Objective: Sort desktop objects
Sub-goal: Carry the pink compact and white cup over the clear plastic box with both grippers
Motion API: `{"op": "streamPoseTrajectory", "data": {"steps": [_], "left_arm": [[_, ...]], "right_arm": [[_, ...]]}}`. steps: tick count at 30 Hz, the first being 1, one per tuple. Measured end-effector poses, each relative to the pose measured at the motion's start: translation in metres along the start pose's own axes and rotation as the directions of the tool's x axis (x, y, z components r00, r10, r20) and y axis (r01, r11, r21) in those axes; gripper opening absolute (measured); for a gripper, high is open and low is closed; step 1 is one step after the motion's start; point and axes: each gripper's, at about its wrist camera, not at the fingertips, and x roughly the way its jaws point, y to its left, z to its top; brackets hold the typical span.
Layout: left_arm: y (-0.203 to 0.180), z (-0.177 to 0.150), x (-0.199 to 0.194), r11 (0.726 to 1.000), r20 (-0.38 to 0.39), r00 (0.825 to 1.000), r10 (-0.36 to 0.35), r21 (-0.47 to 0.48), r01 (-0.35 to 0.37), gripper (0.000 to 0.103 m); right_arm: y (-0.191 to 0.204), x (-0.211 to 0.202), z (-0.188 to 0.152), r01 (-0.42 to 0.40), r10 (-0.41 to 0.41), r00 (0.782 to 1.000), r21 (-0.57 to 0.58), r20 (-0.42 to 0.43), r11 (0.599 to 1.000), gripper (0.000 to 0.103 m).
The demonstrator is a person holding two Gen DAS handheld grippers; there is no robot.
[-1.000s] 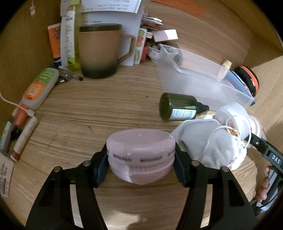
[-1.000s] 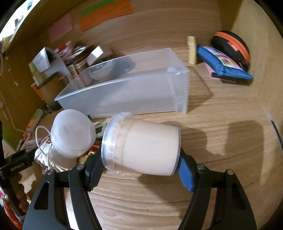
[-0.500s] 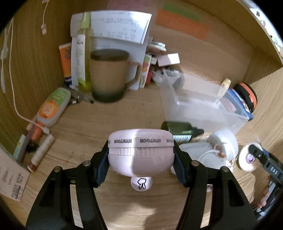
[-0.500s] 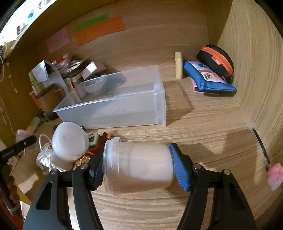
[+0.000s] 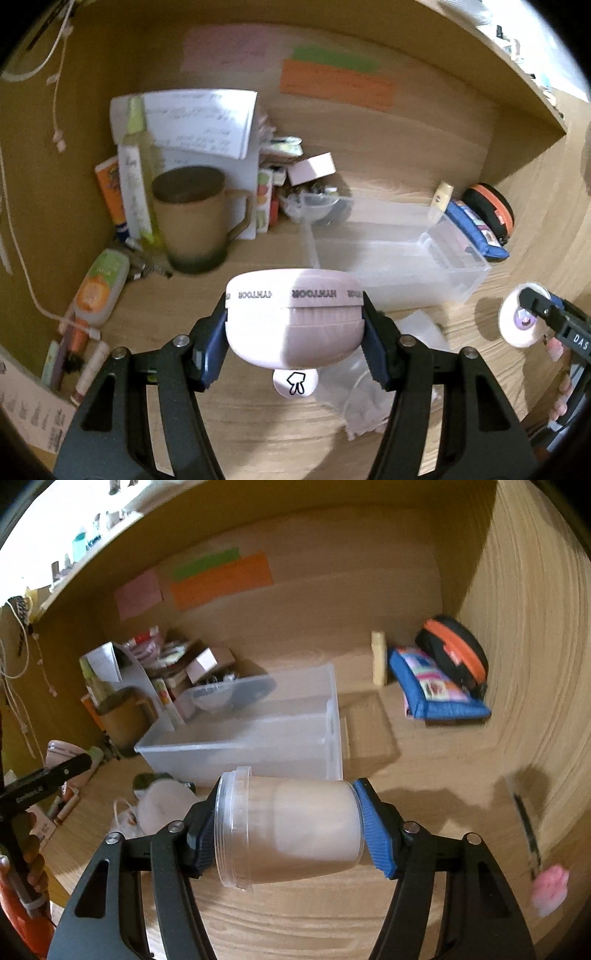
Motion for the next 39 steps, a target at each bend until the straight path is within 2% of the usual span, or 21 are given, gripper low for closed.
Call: {"op": "streamPoseTrajectory", "data": {"steps": [12,24,39], "left_arm": [[-0.024,0.040,0.003,0.997,0.025,0.998,-0.059,0.049,0.058,0.062],[-0.048,0.069,0.046,0.989,-0.047,0.991,-0.129,0.071,0.132,0.062],[-0.061,0.088,0.114,0.982,-0.176,0.975,-0.136,0.107,0.156,0.062]], "right_arm": [[-0.006,-0.008,0.041,-0.045,0.048,0.997,-0.038,0.060,0.998,0.062],[-0.008,0.016,0.084,-0.102,0.106,0.992,-0.068,0.063,0.993,0.062],[0.022,0.093,0.108,-0.116,0.110,0.993,-0.149,-0.050,0.982,0.062]]}}
